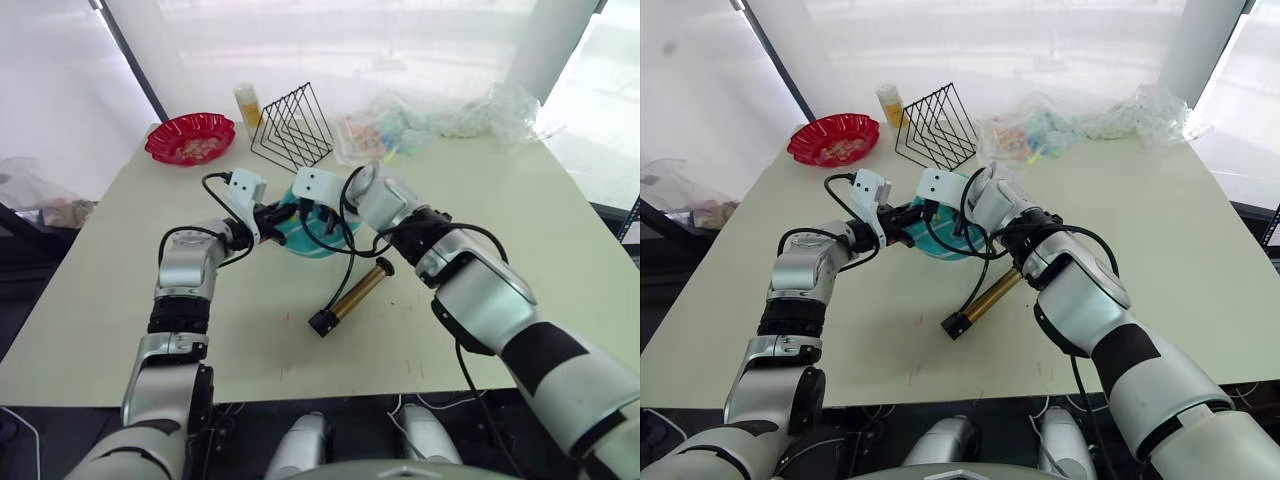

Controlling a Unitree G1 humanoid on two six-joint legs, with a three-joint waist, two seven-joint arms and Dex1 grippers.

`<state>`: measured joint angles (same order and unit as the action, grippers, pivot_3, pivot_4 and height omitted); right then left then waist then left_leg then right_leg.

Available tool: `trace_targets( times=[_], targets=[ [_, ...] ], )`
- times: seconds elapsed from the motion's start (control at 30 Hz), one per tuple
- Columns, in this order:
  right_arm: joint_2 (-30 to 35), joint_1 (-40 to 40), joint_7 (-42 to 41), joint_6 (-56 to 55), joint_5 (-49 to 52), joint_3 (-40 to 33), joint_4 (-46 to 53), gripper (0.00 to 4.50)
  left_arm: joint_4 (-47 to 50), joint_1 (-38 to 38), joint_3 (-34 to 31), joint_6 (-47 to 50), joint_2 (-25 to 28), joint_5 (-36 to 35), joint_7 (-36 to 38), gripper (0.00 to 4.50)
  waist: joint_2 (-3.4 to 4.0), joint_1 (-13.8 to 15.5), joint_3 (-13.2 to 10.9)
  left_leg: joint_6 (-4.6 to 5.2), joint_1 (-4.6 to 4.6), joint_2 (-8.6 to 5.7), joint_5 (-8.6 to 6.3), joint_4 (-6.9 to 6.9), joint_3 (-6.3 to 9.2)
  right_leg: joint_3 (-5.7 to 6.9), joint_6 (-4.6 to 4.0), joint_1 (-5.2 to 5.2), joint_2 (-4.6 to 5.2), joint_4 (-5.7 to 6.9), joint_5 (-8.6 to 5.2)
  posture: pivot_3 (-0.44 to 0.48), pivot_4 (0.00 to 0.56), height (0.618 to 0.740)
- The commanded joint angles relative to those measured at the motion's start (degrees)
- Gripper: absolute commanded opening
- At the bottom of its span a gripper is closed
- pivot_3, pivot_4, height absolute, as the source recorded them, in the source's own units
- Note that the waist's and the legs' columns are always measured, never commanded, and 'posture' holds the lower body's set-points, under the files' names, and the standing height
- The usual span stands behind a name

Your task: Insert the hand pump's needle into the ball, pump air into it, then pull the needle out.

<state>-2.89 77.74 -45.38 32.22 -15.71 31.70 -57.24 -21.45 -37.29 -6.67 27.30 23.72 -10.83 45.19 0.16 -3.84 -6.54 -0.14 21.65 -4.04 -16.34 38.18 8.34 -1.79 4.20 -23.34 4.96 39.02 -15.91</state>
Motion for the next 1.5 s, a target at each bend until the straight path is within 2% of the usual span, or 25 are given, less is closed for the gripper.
trace_targets(
  times=[0.03, 0.23, 0.27, 0.33, 0.43, 0.8, 1.5],
  targets=[
    [-2.95, -1.38, 1.78, -2.58, -1.2, -0.08, -4.2, 0.32, 1.89, 1.45, 5.08, 2.72, -3.58, -2.68, 4.11, 0.0, 0.03, -0.1, 0.16, 0.0, -0.01, 0.0, 0.0, -0.01, 0.0, -0.01, 0.0, 0.0, 0.0, 0.0, 0.0, 0.0, 0.15, 0.74],
    [-4.98, -1.89, 3.97, -5.29, -3.09, -1.39, -9.63, 0.32, 3.27, 2.24, 4.72, 3.87, -3.78, -3.23, 3.72, 0.0, 0.04, -0.14, 0.51, 0.0, -0.12, 0.0, -0.01, -0.1, 0.01, -0.15, 0.0, 0.02, -0.04, -0.01, 0.0, 0.0, 0.15, 0.74],
    [-5.29, -1.99, 4.25, -5.65, -3.32, -1.51, -10.32, 0.32, 3.39, 2.36, 4.62, 3.99, -3.78, -3.29, 3.64, 0.0, 0.03, -0.12, 0.52, 0.01, -0.28, -0.01, -0.01, -0.16, 0.01, -0.19, 0.0, 0.13, -0.05, -0.03, 0.0, 0.0, 0.15, 0.74],
    [-5.92, -1.98, 5.07, -6.37, -3.68, -2.0, -11.59, 0.32, 3.7, 2.55, 4.1, 4.55, -4.0, -3.67, 3.36, 0.0, -0.04, -0.14, 0.57, 0.25, -1.18, -0.09, -0.16, -0.71, -0.04, -0.47, 0.0, 0.7, -0.06, -0.19, -0.01, 0.0, 0.15, 0.74],
    [-6.91, -2.05, 6.03, -7.22, -4.31, -2.81, -13.25, 0.32, 4.21, 2.81, 3.59, 5.23, -4.28, -3.91, 3.17, 0.0, -0.04, -0.18, 0.58, 0.27, -1.45, -0.16, -0.17, -0.91, -0.03, -0.63, -0.01, 0.74, -0.09, -0.17, -0.01, 0.0, 0.15, 0.74],
    [-9.38, -1.87, 9.15, -8.54, -5.45, -6.06, -16.44, 0.32, 6.18, 3.79, 2.83, 7.77, -5.05, -4.74, 3.25, 0.0, -0.09, -0.2, 0.64, 0.25, -1.8, -0.23, -0.19, -1.13, 0.01, -0.79, -0.05, 0.82, -0.14, -0.18, 0.02, 0.0, 0.15, 0.74],
    [-11.7, -4.72, 16.74, -8.47, -3.98, -11.84, -19.2, 0.32, 10.06, 5.51, 1.15, 11.97, -6.26, -5.98, 2.29, 0.0, -0.08, -0.14, 0.63, 0.25, -1.81, -0.24, -0.19, -1.16, 0.02, -0.8, -0.06, 0.82, -0.14, -0.19, 0.02, 0.0, 0.15, 0.74]
  ],
)
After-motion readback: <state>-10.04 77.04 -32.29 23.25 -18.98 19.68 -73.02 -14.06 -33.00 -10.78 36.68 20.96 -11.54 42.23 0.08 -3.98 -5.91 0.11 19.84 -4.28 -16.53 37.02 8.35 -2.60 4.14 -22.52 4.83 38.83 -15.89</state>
